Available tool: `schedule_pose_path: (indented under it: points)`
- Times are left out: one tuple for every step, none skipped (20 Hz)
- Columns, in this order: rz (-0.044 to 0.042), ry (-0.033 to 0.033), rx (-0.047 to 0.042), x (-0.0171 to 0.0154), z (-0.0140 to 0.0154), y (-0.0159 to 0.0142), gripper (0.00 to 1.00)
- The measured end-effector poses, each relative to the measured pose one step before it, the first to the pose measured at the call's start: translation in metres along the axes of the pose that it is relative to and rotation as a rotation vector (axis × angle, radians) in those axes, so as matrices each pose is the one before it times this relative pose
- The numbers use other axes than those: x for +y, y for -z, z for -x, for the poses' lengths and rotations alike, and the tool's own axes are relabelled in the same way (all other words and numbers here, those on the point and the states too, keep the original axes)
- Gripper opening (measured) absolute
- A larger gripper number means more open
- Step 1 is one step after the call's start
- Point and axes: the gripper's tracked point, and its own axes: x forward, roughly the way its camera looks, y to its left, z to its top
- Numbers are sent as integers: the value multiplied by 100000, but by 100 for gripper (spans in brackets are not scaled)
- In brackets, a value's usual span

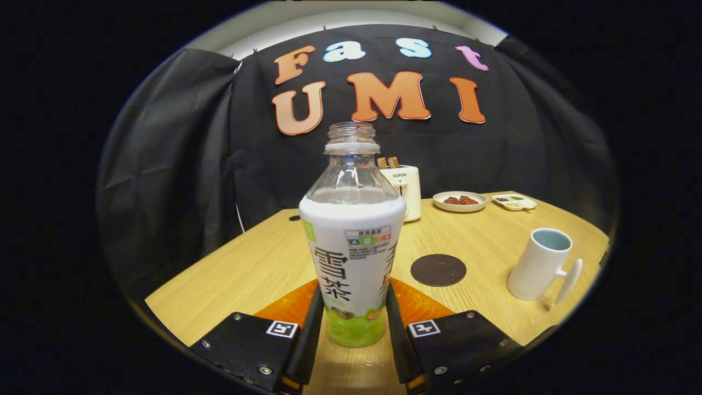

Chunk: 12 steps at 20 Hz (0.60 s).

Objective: Take the bottle from table, then pour the juice into the cup, finally place the bottle on the coaster

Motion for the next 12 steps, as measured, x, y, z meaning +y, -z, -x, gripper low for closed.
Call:
schedule_pose_path:
  points:
    - [-4906, -1846, -1270, 260, -113, -683, 59]
    - [-5341, -1196, -809, 161, -79, -326, 56]
    - [-4982, -947, -689, -20, -189, -398, 57]
    - [-5087, -698, -672, -85, -88, -454, 56]
    - [-5296, -973, -930, 13, 0, -543, 57]
    - [-5510, -607, -1118, -74, -82, -564, 56]
    - [-5396, -576, -802, -190, -136, -533, 57]
    - [-5027, -209, -1309, -176, -59, -458, 56]
    - [-5299, 192, -1940, -324, -54, -637, 57]
    - [-5815, -378, -1607, -202, 25, -498, 56]
    - [-5988, -674, -1143, -165, -25, -440, 56]
    - [-5330, -746, -1313, 22, 61, -544, 56]
